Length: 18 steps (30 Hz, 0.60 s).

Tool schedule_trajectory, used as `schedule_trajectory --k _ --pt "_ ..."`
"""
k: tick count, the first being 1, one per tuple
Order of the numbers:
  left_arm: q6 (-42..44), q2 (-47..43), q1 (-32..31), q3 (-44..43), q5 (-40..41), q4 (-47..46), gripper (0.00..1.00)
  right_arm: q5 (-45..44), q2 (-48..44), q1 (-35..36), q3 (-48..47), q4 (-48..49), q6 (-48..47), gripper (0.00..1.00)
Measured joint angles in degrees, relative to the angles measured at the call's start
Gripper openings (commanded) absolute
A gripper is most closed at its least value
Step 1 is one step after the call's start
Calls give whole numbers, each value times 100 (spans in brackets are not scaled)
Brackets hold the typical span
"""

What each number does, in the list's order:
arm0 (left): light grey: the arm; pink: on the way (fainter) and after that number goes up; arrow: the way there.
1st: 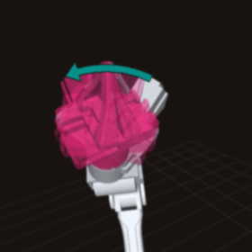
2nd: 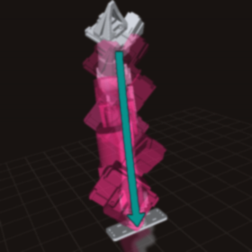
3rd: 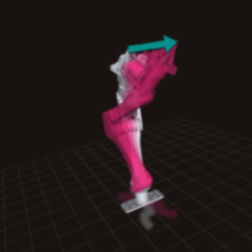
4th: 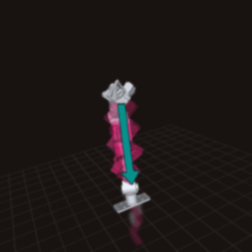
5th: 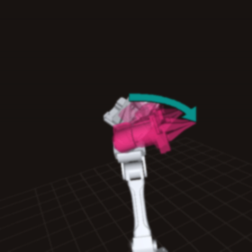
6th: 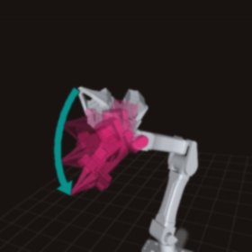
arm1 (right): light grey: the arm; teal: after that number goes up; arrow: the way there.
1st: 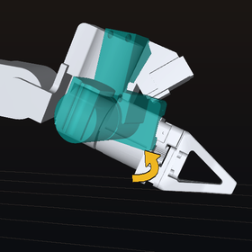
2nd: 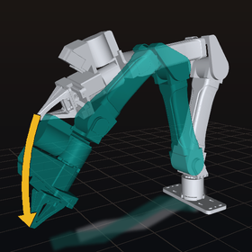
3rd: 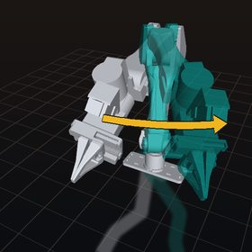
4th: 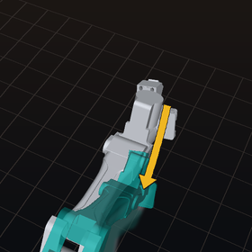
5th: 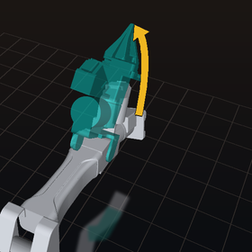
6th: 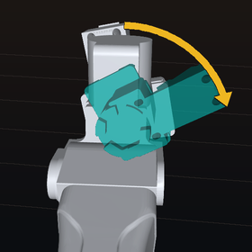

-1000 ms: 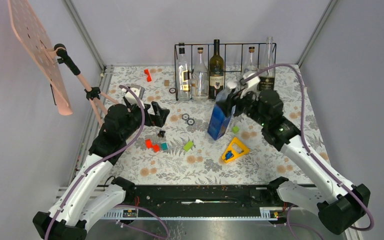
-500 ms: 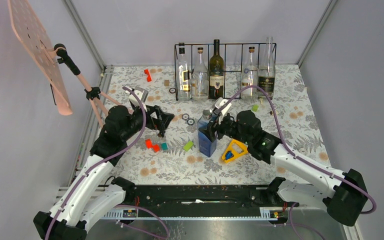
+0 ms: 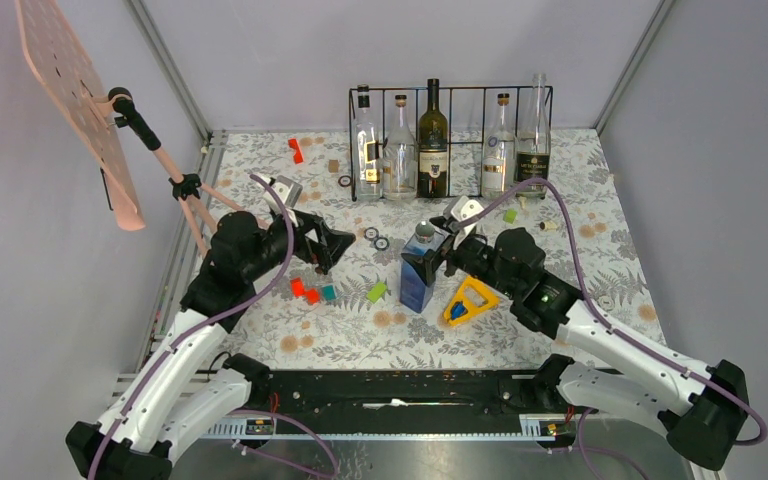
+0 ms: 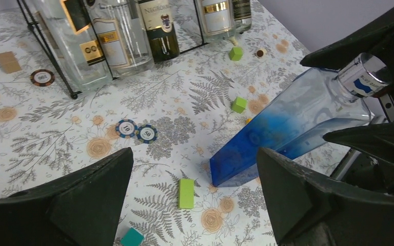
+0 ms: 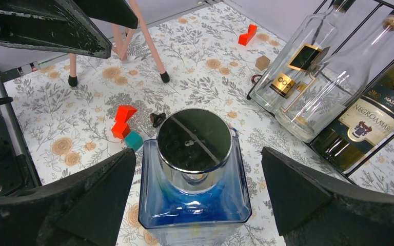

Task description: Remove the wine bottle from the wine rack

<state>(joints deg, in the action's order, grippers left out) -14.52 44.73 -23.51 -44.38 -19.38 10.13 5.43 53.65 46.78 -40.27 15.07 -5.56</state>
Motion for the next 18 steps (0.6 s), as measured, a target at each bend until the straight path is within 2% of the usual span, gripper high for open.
schedule_trajectory --k 7,15,18 --pt "103 -129 -396 37 -146 -98 99 24 -442 2 -219 -726 168 100" --pt "267 -374 -1558 94 46 -238 99 -90 -551 4 -1818 -1738 831 99" --pt "275 -356 -2006 184 411 -343 99 -601 -413 9 -2516 -2389 1187 99"
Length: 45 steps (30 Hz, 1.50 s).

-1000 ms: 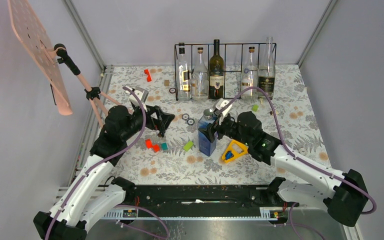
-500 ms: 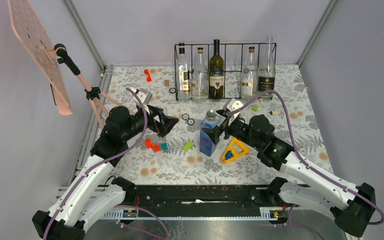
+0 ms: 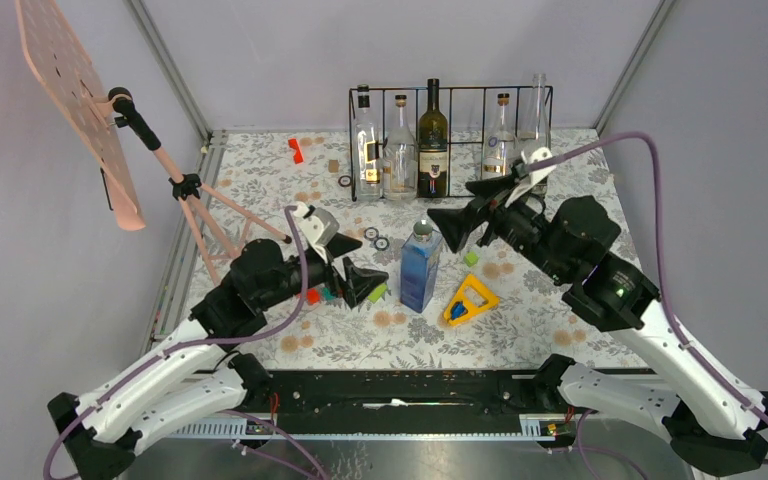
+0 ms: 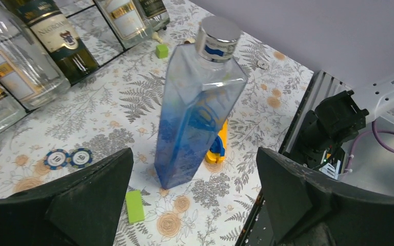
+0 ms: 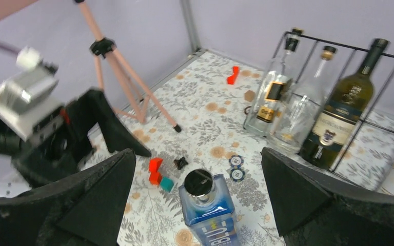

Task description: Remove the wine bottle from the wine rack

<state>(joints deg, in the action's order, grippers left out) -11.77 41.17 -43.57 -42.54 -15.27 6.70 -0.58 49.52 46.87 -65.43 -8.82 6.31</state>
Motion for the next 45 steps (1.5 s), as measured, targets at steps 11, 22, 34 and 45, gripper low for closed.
schedule_trajectory --k 11,22,34,45 --pt "15 955 -1499 94 1596 -844 99 -1252 446 0 -704 -1517 675 99" --pt "50 1919 -1650 96 2516 -1646 99 -1528 181 0 -426 -1725 813 99" --pt "83 2507 -1810 -136 2785 -1886 99 -1657 -15 0 -219 -1773 850 99" --pt "103 2992 -2197 -654 3585 -1908 88 -1801 -195 0 -92 -1790 859 94"
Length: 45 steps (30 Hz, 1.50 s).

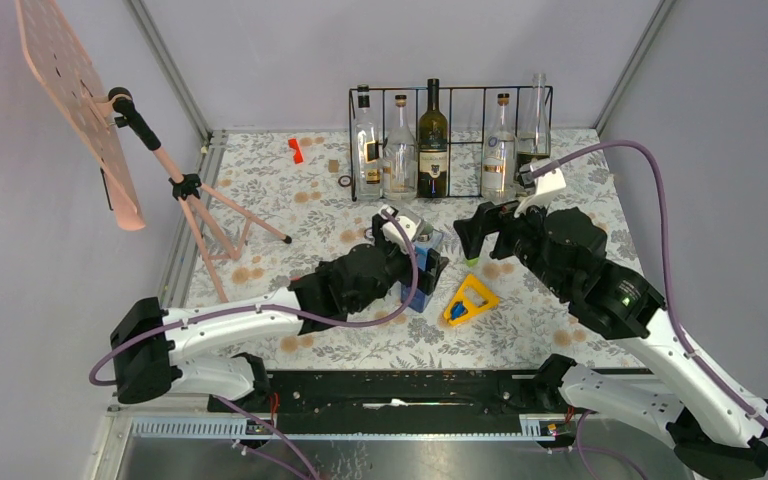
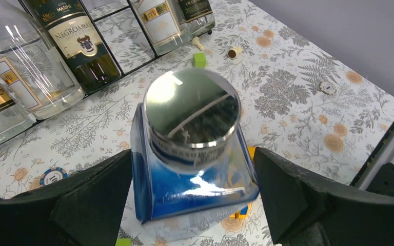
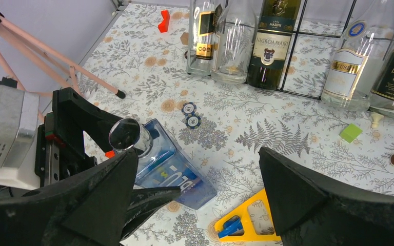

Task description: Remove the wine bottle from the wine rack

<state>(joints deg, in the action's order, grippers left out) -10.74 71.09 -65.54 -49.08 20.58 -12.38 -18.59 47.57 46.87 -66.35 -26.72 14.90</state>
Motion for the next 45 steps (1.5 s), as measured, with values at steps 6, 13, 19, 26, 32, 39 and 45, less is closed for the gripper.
schedule_trajectory --k 6,13,19,26,32,39,45 --pt "42 247 -4 -293 227 188 67 -63 -127 0 79 -2 -2 91" --pt "164 417 -4 -664 262 684 30 -142 -212 0 157 -2 -2 90" --pt "260 417 -7 -741 341 857 0 -149 -286 0 195 -2 -4 89" --pt "306 402 708 -852 245 1084 0 -153 -461 0 282 0 -2 89" --pt "538 398 2035 -964 275 1294 0 -149 -560 0 380 -61 26 89" --pt "782 411 3101 -1117 337 1316 0 -144 -612 0 439 -133 52 89" --pt "728 601 3893 -1423 251 1115 0 -136 -612 0 505 -142 61 89"
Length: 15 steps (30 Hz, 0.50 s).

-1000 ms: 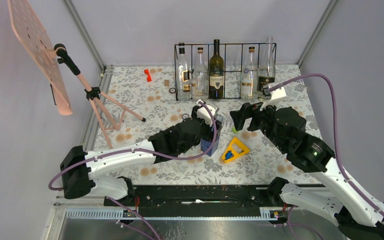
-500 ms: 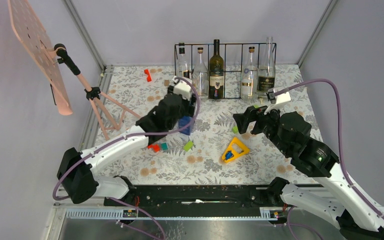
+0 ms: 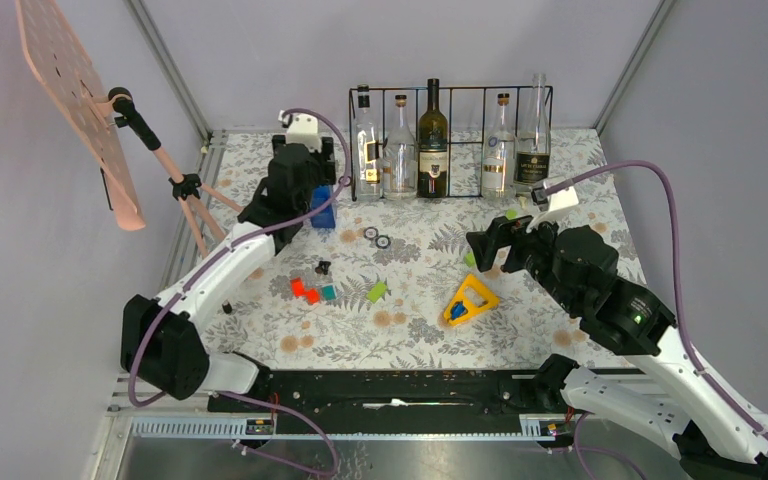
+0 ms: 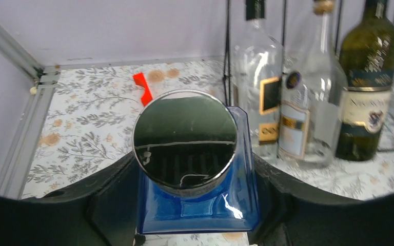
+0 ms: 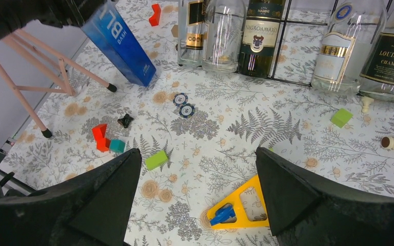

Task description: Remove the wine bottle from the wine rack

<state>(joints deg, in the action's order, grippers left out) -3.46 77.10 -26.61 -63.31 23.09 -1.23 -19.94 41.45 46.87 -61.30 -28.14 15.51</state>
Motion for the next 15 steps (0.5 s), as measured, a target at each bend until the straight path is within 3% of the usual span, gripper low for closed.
schedule_trajectory --k 15 --pt "-350 1182 1165 -516 -457 -660 0 0 -22 0 249 -98 -4 89"
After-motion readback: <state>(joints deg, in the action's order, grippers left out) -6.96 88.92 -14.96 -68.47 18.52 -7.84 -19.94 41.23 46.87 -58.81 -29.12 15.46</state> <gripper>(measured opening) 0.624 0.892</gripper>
